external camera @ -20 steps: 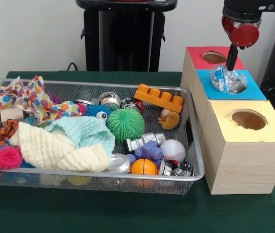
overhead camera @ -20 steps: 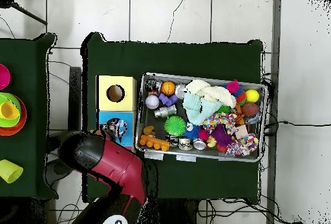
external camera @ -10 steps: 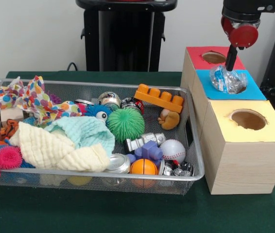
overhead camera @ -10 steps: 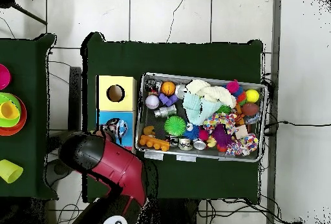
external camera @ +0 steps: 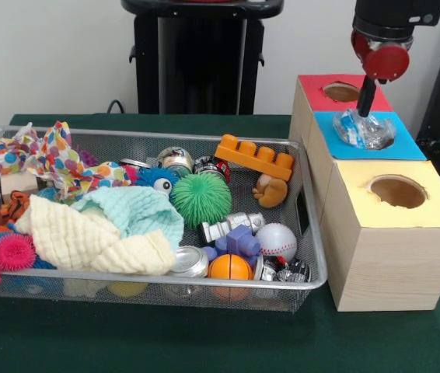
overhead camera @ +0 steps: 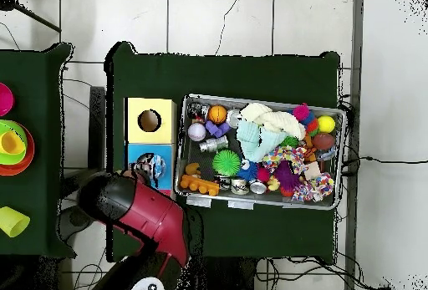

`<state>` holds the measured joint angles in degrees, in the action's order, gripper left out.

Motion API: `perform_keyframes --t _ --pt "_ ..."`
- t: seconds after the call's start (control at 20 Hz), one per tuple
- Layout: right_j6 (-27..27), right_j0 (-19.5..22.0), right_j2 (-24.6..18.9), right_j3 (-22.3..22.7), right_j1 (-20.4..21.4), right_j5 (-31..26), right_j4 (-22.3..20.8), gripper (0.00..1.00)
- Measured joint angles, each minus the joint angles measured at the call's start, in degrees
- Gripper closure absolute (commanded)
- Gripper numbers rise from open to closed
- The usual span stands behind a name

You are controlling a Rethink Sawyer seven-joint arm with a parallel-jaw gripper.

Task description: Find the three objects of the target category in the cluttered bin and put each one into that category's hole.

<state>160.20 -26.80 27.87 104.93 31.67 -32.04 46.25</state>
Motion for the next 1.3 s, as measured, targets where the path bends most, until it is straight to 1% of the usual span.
perform_keyframes --t 0.45,0.5,0.7,1.3 --pt "0.0 -0.4 0.3 -0.1 -0.6 0.1 0.0 1.00" --pt "0.0 -0.4 0.3 -0.1 -0.6 0.1 0.0 0.00" --pt "0.0 -0.6 0.4 -0.6 -1.5 0.2 0.0 0.00" --pt "0.0 -1.4 1.3 -1.1 -2.2 0.5 0.1 0.00"
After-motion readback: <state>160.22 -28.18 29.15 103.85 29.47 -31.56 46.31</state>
